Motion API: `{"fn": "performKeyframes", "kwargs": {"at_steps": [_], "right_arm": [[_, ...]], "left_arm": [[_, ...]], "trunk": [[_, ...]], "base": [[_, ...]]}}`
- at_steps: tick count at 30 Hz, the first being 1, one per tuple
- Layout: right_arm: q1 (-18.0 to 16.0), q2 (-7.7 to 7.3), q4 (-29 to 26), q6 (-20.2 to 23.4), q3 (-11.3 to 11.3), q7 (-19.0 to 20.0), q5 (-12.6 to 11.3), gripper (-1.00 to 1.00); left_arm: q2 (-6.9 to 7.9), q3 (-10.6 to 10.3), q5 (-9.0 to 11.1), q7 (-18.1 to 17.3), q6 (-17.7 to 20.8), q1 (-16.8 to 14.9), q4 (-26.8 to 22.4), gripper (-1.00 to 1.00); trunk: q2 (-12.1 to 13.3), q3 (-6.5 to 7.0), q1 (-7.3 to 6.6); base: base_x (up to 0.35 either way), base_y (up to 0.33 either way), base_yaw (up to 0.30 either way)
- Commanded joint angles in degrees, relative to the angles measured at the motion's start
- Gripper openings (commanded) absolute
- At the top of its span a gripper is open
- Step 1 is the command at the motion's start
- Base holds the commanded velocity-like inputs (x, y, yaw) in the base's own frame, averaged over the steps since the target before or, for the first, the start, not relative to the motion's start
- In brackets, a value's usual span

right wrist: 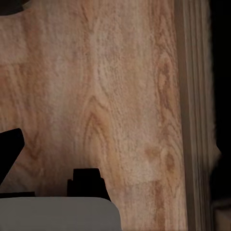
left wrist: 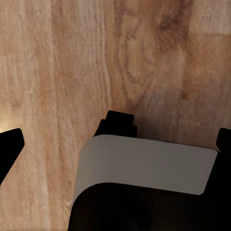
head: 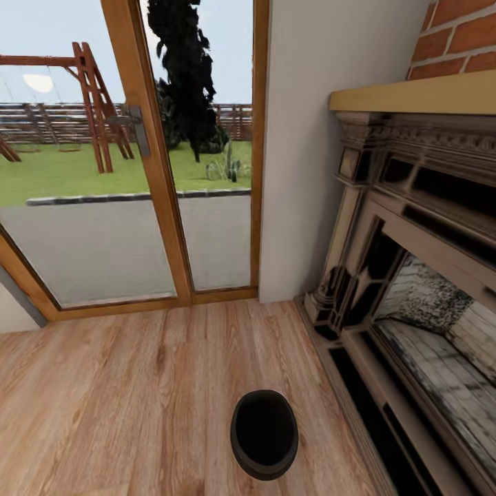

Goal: Place each of the two pumpkins and all three candles from the living room inside a cabinet in the living room (use any cabinet), then make sure every cabinet is closed, and position the cauldron so it is next to a table in the living room.

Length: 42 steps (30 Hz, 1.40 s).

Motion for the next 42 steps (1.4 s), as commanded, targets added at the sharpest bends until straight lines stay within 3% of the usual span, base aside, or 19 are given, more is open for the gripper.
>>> {"fn": "performKeyframes", "kwargs": {"at_steps": [1, 18, 23, 26, 29, 32, 35, 37, 39, 41, 42], "right_arm": [[0.01, 0.00, -0.03, 0.00, 0.00, 0.00, -0.01, 1.00], [0.00, 0.23, -0.36, -0.07, -0.10, -0.12, 0.13, 1.00], [-1.22, 0.38, -0.76, 3.44, -0.17, -0.75, 0.16, 1.00], [-4.77, 0.63, -2.22, 11.39, -0.17, -0.82, 0.11, 1.00], [-10.33, 2.50, -5.19, 22.35, -0.23, -1.07, -0.03, 1.00], [-15.25, 3.55, -6.79, 27.15, -0.31, -2.99, -0.24, 1.00], [-19.24, 3.98, -7.35, 29.32, -0.46, -6.21, -0.31, 1.00], [-21.80, 4.07, -7.53, 30.26, -1.11, -7.62, -0.35, 1.00], [-24.31, 4.16, -7.60, 32.03, -2.19, -8.16, -0.28, 1.00], [-27.23, 4.25, -7.83, 36.39, -3.49, -8.30, -0.15, 1.00], [-27.77, 4.26, -7.88, 37.00, -3.62, -8.29, -0.14, 1.00]], "left_arm": [[0.00, 0.00, 0.00, 0.00, 0.00, 0.00, 0.01, 1.00], [-0.17, 0.00, -0.07, 0.00, 0.03, -0.04, -0.06, 1.00], [-0.39, 0.09, -0.12, -0.06, 1.16, -0.94, -0.28, 1.00], [-0.56, 0.09, -0.16, -0.02, 5.14, -5.38, -0.83, 1.00], [-0.72, 0.14, -0.15, 0.14, 16.19, -13.89, -1.13, 1.00], [-1.00, 0.16, -0.11, 0.22, 23.27, -21.23, -1.64, 1.00], [-1.93, 0.17, -0.10, 0.83, 26.31, -27.16, -3.04, 1.00], [-2.77, 0.22, 0.04, 3.04, 27.27, -31.11, -4.51, 1.00], [-3.26, 0.40, 0.70, 6.24, 27.67, -33.62, -6.97, 1.00], [-3.41, 1.86, 3.11, 12.51, 27.83, -36.31, -11.07, 1.00], [-3.42, 2.28, 3.61, 13.61, 27.84, -36.60, -11.51, 1.00]], "trunk": [[0.00, 0.00, 0.00], [0.00, 0.00, 0.00], [0.00, 0.00, 0.00], [0.00, 0.00, 0.00], [0.00, 0.00, 0.00], [0.00, 0.00, 0.00], [0.00, 0.00, 0.00], [0.00, 0.00, 0.00], [0.00, 0.00, 0.00], [0.00, 0.00, 0.00], [0.00, 0.00, 0.00]], "base": [[0.009, 0.004, 0.000], [0.086, 0.016, 0.000], [0.002, 0.000, 0.000], [0.000, 0.000, 0.000], [0.000, 0.000, 0.000], [0.000, 0.000, 0.000], [0.000, 0.000, 0.000], [0.000, 0.000, 0.000], [0.000, 0.000, 0.000], [0.000, 0.000, 0.000], [0.000, 0.000, 0.000]]}}
